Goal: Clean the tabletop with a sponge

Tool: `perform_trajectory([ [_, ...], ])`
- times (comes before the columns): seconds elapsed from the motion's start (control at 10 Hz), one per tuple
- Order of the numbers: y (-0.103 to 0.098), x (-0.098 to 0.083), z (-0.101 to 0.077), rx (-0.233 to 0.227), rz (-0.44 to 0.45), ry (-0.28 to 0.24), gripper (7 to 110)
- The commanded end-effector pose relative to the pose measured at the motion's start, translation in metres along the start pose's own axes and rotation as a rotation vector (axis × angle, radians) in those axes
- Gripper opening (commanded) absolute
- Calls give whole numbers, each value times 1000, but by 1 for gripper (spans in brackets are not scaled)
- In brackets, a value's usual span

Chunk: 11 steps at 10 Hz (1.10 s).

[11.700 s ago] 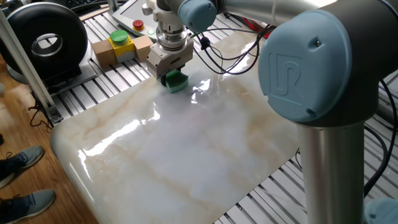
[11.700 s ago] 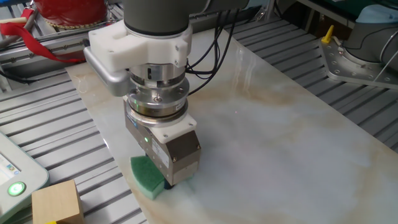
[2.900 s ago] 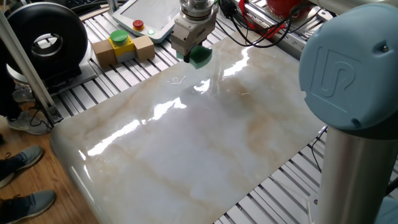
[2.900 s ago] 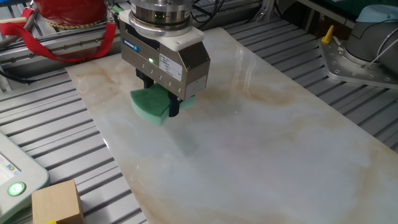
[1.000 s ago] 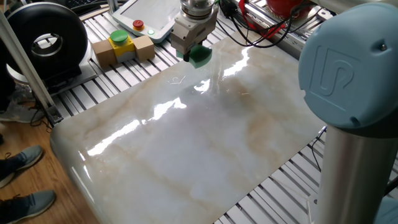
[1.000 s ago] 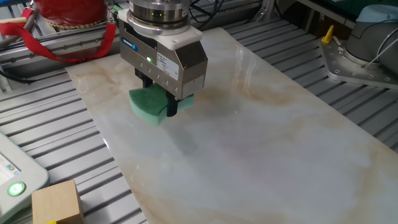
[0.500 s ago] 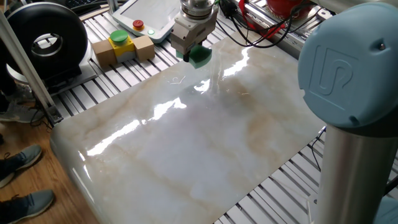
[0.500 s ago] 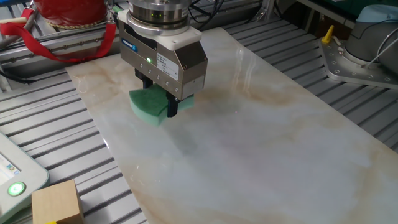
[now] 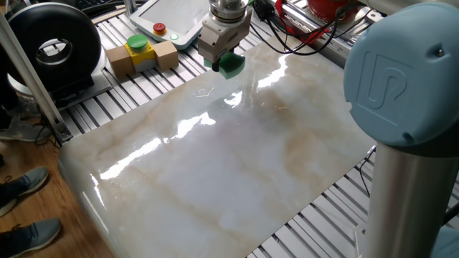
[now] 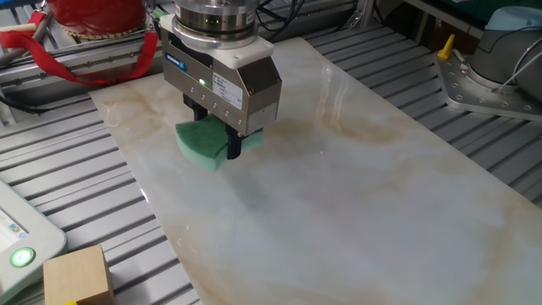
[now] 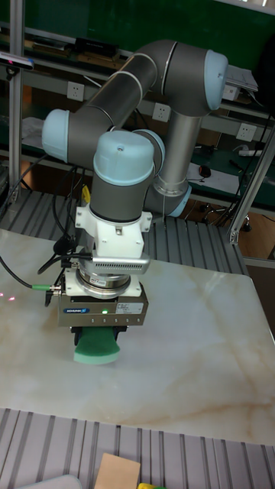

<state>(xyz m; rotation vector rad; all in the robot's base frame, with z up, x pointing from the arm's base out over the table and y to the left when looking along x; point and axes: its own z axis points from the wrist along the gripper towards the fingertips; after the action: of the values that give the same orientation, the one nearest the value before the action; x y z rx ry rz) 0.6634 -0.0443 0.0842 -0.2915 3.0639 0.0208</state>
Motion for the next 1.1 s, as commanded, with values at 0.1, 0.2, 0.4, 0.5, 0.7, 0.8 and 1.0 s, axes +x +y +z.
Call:
perform_trajectory([
  [0.1,3,-2,0,-29,1,-9,7],
  [0.2,2,-3,2,-34,-5,-10,7],
  [0.4,0,-2,3,-41,-12,-10,7],
  [0.5,-2,0,4,-41,-15,-10,7],
  [0.7,-4,1,5,-38,-17,-9,7],
  [0.8,-4,0,5,-41,-14,-10,7],
  [1.0,-5,2,5,-34,-14,-10,7],
])
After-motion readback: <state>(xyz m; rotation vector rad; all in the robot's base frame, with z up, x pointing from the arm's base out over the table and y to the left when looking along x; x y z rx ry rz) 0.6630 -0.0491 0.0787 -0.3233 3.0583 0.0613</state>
